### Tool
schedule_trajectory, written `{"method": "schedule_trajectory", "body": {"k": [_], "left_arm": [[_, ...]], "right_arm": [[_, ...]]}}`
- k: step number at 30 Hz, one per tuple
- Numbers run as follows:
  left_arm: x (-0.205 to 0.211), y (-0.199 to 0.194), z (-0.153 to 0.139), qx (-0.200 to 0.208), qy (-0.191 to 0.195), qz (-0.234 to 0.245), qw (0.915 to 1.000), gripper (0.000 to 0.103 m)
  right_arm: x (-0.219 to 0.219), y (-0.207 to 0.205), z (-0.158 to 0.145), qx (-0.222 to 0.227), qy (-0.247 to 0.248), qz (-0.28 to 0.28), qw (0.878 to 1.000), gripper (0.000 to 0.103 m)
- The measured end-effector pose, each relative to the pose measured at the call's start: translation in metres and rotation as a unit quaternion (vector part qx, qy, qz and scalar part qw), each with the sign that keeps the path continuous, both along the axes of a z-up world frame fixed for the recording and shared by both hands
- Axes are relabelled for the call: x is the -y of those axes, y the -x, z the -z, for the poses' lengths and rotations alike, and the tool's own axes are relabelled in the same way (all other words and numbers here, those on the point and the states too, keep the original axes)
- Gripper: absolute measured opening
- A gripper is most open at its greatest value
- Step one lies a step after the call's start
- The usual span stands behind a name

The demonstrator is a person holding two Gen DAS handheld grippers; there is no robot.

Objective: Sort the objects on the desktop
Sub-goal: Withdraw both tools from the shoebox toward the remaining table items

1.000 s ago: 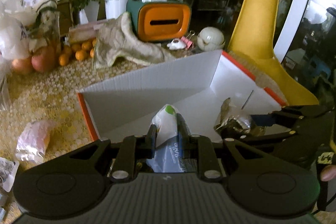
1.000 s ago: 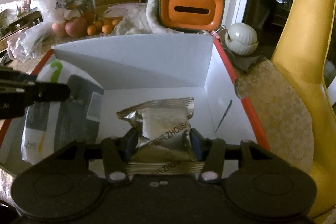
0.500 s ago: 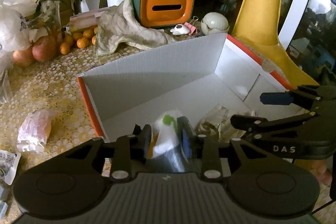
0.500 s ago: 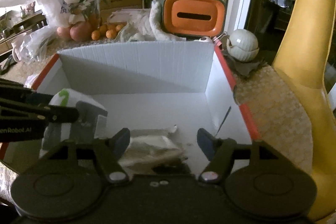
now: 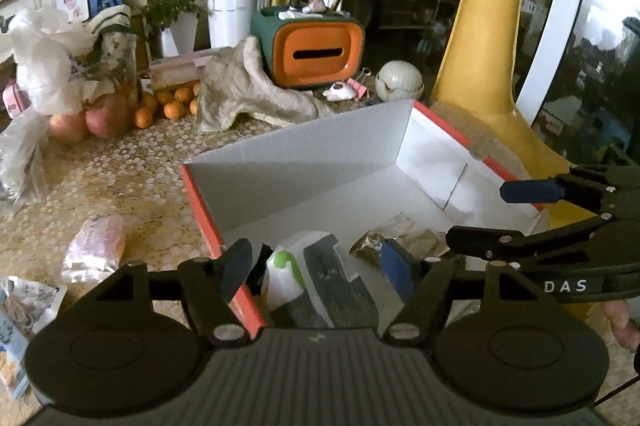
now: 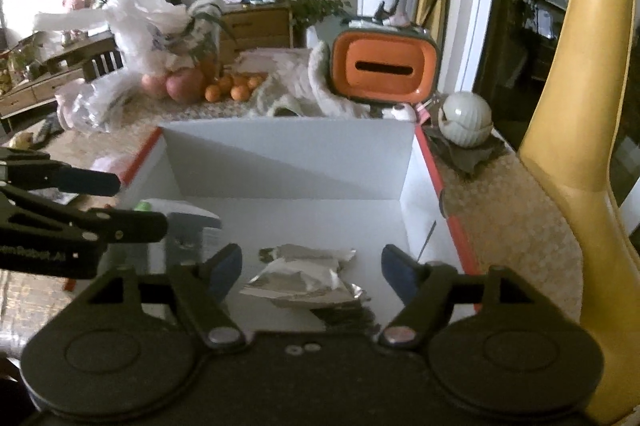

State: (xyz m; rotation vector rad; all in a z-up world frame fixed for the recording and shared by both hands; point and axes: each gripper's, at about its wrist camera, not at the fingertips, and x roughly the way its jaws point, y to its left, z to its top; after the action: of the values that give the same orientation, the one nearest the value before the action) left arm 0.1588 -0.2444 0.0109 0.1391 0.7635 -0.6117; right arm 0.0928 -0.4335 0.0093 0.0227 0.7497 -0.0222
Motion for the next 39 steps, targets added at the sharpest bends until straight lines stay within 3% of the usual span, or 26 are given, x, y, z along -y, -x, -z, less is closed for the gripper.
{"method": "schedule_trajectory", "body": {"k": [16,26,39], "left_arm": [[-0.078,0.053,-0.030,0.030,0.021,-0.055,0.9978,0.071],[-0.136,0.085,-0.034,0.056,0.011,-0.109,0.9924,0.071],[-0.214,0.100,-0.014,0.056,0.004,-0.203,0.9777,0.093]], "right_arm": [[-0.045,0.038,-0.034,0.036,-0.019,-0.025,0.999,0.079],[-0.089,0.040,-0.040,0.047,-0.029,-0.055,0.997,0.079],[-0.161,0.014,-0.038,0.051,-0.042,-0.109,0.992,0.080]]}}
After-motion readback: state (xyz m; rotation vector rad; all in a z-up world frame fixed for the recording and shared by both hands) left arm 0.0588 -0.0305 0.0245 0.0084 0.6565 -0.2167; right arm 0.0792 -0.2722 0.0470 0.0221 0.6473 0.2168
